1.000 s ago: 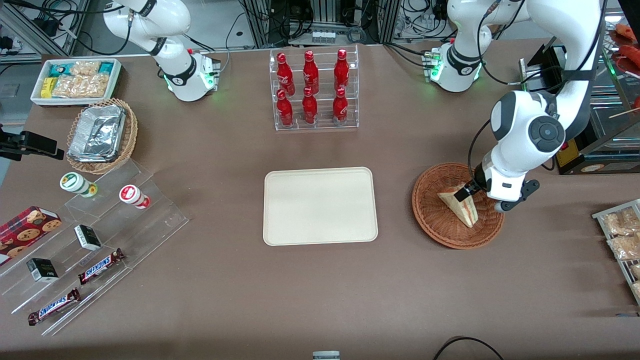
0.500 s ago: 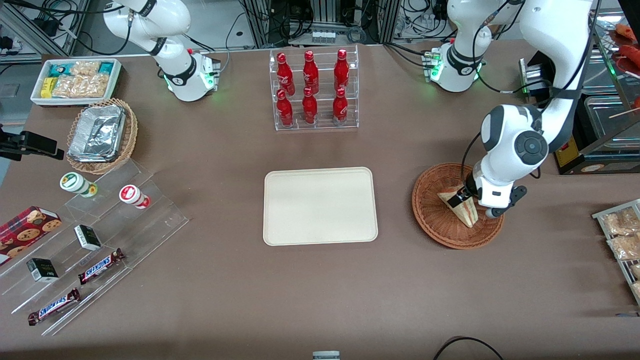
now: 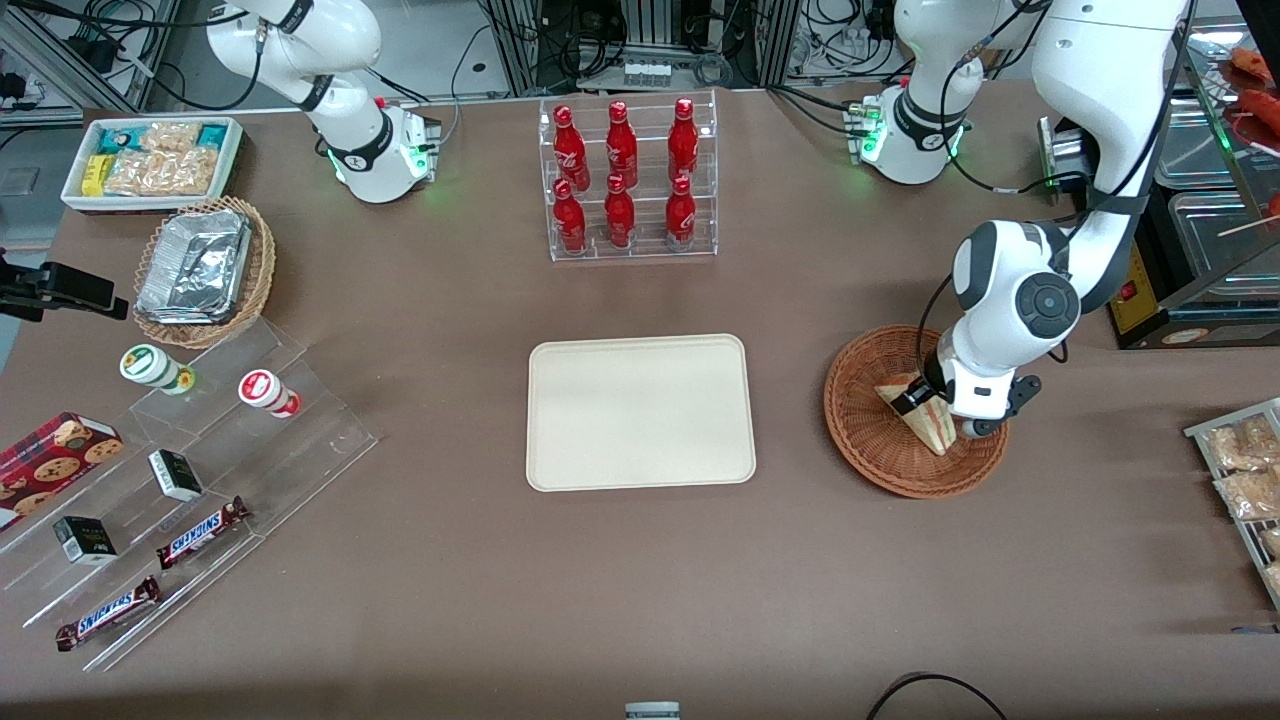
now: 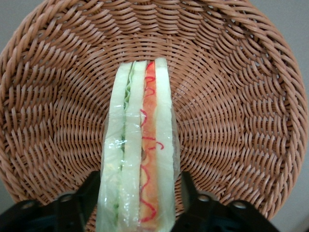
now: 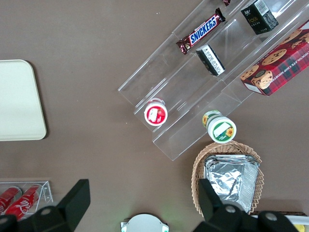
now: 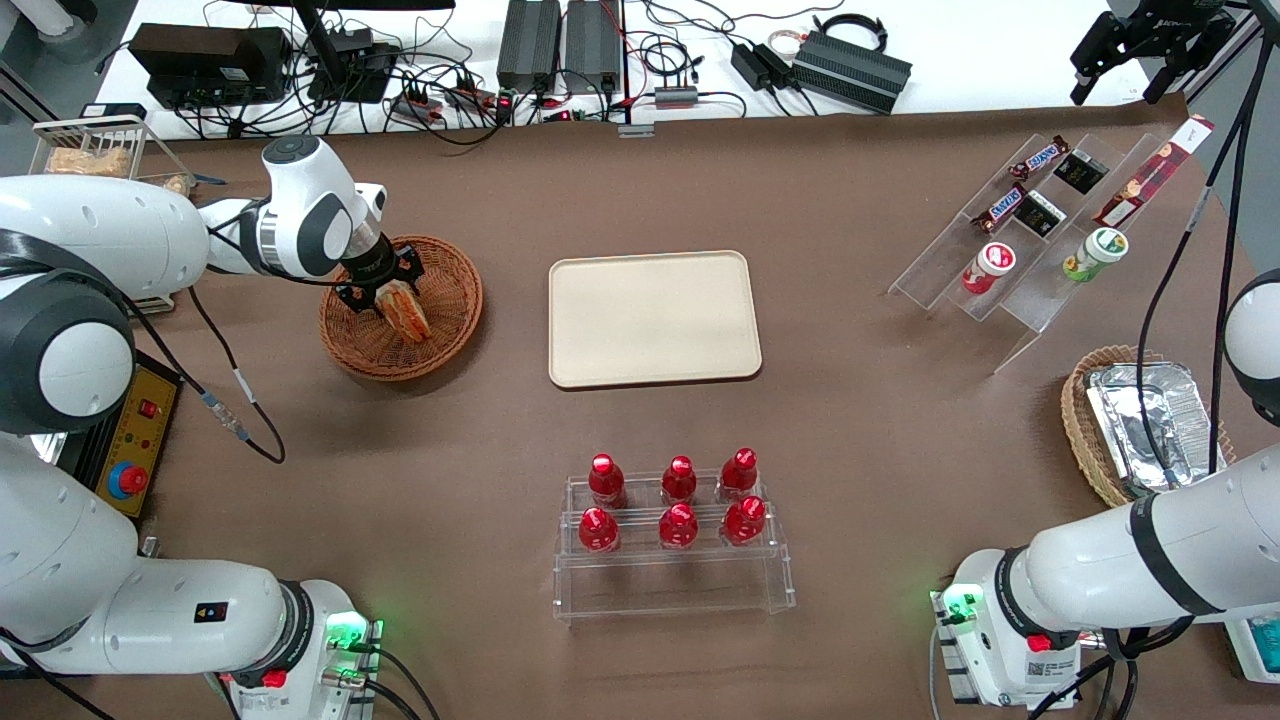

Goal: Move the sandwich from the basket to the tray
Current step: 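Lower the left gripper and close it on the sandwich, then lift the sandwich and carry it over the cream tray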

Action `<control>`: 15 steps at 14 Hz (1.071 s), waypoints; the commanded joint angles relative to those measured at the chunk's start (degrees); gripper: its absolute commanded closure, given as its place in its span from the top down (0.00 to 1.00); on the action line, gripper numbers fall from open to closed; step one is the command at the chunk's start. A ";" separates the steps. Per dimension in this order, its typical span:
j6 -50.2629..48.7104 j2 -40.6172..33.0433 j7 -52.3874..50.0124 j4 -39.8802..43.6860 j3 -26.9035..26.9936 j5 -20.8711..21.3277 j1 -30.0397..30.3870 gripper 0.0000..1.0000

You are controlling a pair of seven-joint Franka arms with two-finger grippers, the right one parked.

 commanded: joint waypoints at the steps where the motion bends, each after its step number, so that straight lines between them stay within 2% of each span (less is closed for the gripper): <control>1: -1.01 -1.57 -0.02 -0.70 0.11 0.52 -0.05 0.00; 7: -10.13 -6.13 5.42 1.32 0.19 0.60 -0.05 0.00; 10: -17.60 -5.71 5.52 7.37 -0.77 0.43 -0.92 0.00; 15: -20.16 -1.76 5.34 14.40 -1.48 0.16 -11.36 0.00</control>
